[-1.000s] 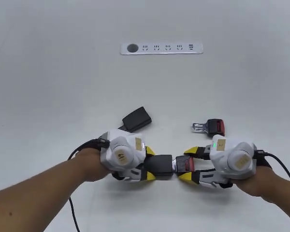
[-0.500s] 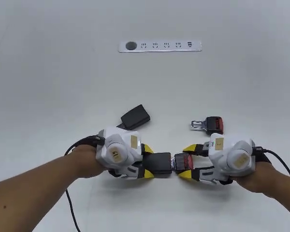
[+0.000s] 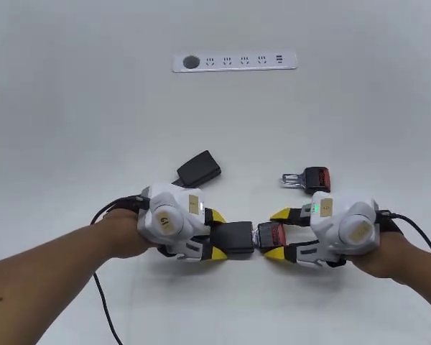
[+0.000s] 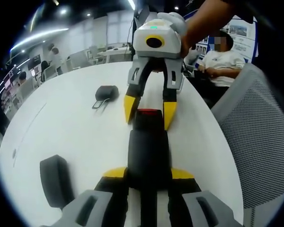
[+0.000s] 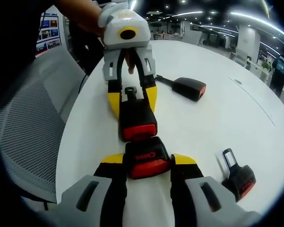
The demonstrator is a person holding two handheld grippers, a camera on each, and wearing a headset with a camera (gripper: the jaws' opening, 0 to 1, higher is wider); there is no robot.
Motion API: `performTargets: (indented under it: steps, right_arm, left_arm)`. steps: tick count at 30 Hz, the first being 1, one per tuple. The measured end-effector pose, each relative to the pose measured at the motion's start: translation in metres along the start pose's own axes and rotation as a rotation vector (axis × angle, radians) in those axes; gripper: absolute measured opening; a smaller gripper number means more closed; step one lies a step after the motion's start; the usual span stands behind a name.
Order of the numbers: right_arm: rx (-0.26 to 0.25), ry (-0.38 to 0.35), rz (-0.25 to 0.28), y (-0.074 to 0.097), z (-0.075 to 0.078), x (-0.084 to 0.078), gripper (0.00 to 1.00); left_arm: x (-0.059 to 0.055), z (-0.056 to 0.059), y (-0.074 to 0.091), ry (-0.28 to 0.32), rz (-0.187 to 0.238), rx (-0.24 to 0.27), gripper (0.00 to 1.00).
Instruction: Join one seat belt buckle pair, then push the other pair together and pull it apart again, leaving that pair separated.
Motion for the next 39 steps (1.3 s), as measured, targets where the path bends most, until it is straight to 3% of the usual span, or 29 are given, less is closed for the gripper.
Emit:
performTargets:
  steps: [39]
  right_arm:
    - [0.000, -0.018, 0.046, 0.0009, 0.0010, -0.0041, 0.34]
  left_arm:
    - [-0.0032, 0.0018, 0.0024, -0.045, 0.023, -0.031, 0.32]
Point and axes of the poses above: the centre of the closed fingertips' face, and the gripper's own axes: y roughly backward along the fingers, z roughly to its right, x roughly out of its top, the point moved 8 cm from there along y, roughly backward along the fingers, and after that the axes turned 10 degrees about -z, right-handed, at the moved point
